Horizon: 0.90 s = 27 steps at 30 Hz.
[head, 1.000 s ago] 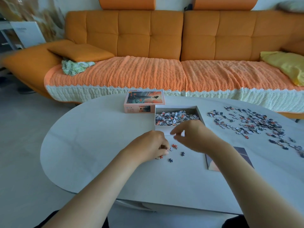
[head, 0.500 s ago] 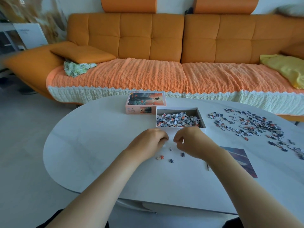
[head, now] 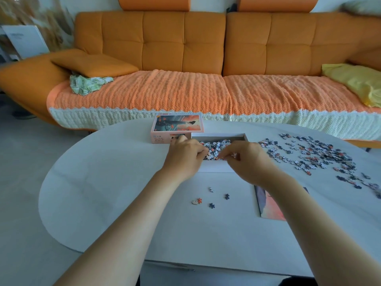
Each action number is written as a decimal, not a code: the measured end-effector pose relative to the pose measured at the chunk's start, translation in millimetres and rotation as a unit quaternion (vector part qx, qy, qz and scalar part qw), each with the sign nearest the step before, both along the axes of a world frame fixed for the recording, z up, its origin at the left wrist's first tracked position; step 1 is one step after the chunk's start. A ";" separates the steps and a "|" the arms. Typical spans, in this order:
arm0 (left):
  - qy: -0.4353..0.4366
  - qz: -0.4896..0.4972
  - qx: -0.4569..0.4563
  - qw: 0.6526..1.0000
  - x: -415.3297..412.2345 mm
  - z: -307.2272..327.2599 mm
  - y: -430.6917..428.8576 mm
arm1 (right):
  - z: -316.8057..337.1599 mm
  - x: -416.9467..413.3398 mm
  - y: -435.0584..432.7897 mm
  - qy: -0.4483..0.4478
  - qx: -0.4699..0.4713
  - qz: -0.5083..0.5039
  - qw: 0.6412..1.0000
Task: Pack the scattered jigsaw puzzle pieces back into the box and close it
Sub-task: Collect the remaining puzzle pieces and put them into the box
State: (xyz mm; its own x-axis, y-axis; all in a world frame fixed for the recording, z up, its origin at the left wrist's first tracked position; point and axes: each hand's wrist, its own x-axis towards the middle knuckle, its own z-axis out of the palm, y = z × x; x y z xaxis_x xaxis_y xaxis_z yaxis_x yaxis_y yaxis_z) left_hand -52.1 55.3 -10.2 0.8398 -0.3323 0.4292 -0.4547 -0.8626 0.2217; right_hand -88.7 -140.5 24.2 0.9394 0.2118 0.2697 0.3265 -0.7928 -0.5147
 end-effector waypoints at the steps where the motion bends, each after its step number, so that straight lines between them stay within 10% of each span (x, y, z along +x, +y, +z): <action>1: 0.003 -0.006 -0.009 1.000 0.4 -0.3 1.6 | 1.6 -3.4 -0.7 0.025 -0.015 0.019 0.999; 11: 0.064 -0.013 -0.184 0.981 -20.2 -0.5 20.1 | -2.6 -21.3 -4.0 0.216 -0.141 0.067 0.964; 19: 0.007 -0.038 -0.130 0.991 -49.0 1.5 33.2 | -7.3 -35.3 2.2 0.203 -0.124 0.067 0.969; 27: 0.253 -0.081 0.006 0.964 -80.0 2.4 37.4 | -10.4 -36.9 7.2 0.210 -0.099 0.061 0.971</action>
